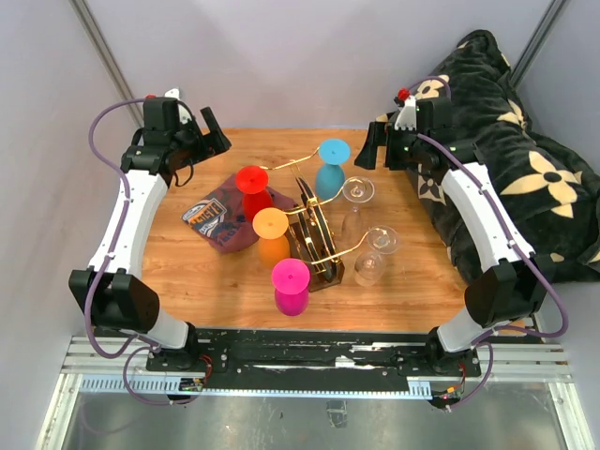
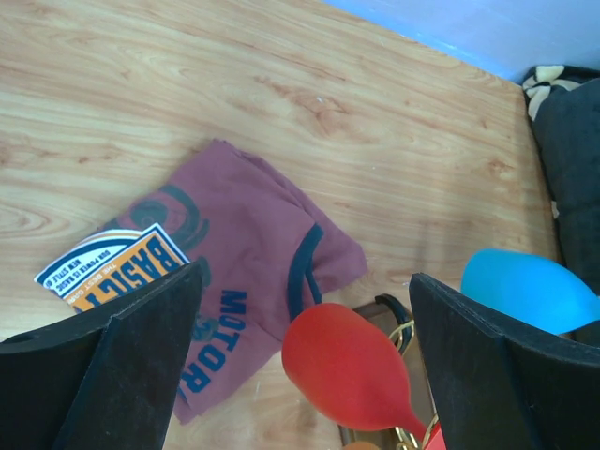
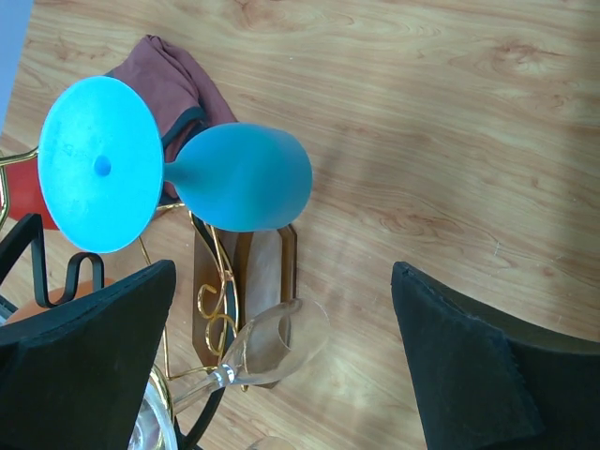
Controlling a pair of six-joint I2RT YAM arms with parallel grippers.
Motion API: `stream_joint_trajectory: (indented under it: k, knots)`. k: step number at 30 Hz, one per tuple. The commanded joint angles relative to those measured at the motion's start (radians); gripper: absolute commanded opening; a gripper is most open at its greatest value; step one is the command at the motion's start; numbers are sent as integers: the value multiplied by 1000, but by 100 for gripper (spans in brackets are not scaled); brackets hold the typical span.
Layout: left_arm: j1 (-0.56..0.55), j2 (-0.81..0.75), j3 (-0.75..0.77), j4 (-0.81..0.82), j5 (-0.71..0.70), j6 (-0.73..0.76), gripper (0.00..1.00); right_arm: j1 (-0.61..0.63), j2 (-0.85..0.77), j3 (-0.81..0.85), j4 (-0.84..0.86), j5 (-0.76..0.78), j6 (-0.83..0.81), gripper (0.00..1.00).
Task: Take the wine glass off the wine glass rack
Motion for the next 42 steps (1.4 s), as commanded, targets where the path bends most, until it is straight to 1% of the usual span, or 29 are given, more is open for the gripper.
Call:
stream_joint_trajectory:
  k: [1,2,8,10,15,18,20,26,28,30,33,37,38,42]
  knots:
    - [4,-23,-7,45,59,13,97,-11,-16,19,14,-28,-1,99]
    - [4,-25,-10,45,60,14,97,-13,-13,18,43,-66,15,98]
    - [5,-48,-24,34,28,28,97,-14,-25,-9,147,-100,93,100]
    - [4,-57,-35,37,31,29,97,-13,-29,-40,210,-138,131,97]
    - [4,-62,-43,38,50,24,97,-15,21,-34,286,-236,207,81]
    - [5,-71,-43,34,48,29,97,-15,52,-32,329,-276,244,64]
    - [4,-78,-43,32,44,34,97,-15,65,-36,371,-299,272,57]
    - [4,-89,-44,29,46,36,97,-15,110,-9,354,-316,286,56]
    - [4,-90,-46,31,50,33,97,-14,118,-6,352,-323,287,53]
    - [5,-91,-47,33,54,29,97,-14,122,-11,373,-354,300,39]
    - [5,-93,-53,37,57,27,97,-14,112,-40,456,-401,339,26]
    - [4,-96,-59,36,58,28,97,-16,110,-39,481,-443,362,5]
    - [4,-96,-61,37,56,29,97,-16,108,-40,485,-449,367,1]
    - [4,-103,-64,34,54,30,97,-25,87,-54,491,-440,388,1]
